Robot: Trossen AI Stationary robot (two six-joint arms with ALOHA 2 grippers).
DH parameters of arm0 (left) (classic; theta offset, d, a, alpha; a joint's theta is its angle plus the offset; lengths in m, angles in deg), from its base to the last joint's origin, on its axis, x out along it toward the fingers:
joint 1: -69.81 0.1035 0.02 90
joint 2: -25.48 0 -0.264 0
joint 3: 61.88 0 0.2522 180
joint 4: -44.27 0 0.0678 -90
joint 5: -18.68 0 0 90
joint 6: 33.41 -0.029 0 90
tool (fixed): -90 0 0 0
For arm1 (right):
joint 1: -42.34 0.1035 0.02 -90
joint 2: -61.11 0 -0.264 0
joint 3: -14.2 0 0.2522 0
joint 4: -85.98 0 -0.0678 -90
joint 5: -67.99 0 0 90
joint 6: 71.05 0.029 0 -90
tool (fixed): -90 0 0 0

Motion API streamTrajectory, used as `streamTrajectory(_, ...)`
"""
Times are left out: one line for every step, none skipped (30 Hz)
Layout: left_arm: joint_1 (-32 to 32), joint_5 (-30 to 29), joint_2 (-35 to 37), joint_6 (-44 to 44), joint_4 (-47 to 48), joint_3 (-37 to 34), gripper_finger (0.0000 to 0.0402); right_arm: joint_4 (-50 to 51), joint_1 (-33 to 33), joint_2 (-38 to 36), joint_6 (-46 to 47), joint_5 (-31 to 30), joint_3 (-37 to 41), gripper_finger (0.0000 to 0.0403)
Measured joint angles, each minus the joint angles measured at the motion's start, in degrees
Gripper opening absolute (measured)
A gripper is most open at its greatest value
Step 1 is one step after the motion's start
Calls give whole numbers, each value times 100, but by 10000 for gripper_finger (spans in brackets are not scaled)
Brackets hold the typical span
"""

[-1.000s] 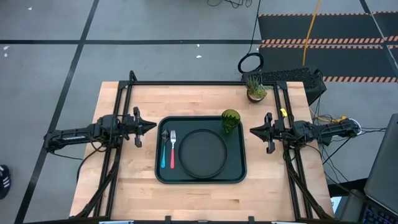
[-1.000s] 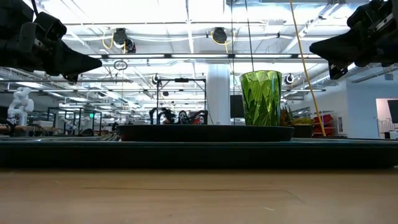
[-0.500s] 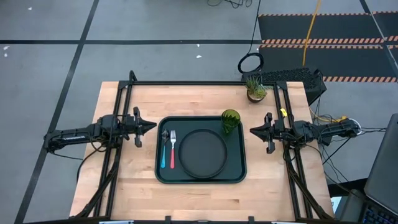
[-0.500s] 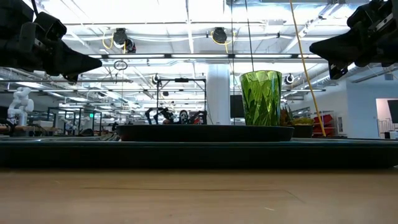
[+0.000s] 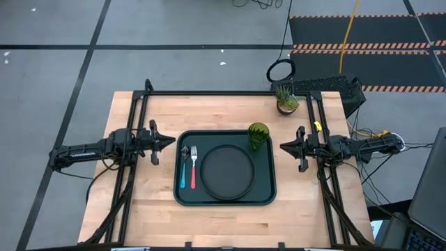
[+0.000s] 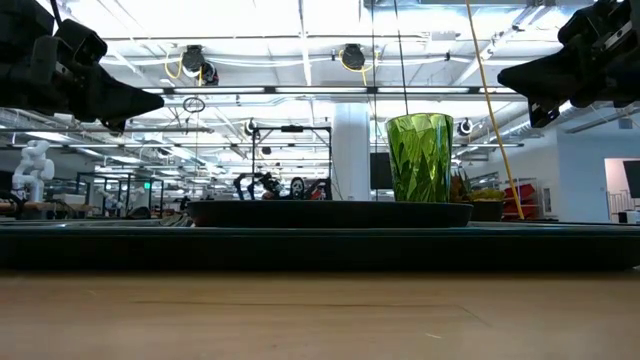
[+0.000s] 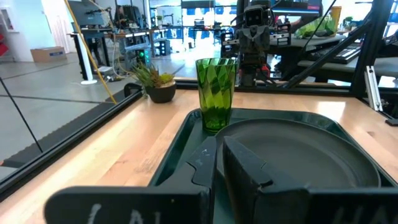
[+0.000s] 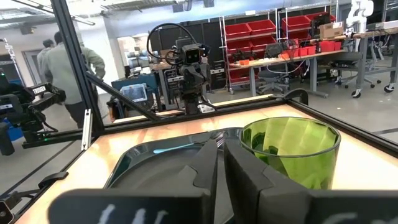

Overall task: Pick and place plate/cup/fork/spoon on tray
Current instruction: Return to Home Position

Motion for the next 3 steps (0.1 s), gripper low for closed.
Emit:
streamTrajectory(-1, 0, 0, 0, 0, 0, 33, 0, 0, 0, 0, 0, 0, 25)
streamTrajectory(2, 0, 0, 0, 0, 0, 33, 0, 0, 0, 2, 0, 0, 25)
streamTrajectory(0, 0, 2, 0, 0, 0, 33, 0, 0, 0, 1, 0, 1, 25)
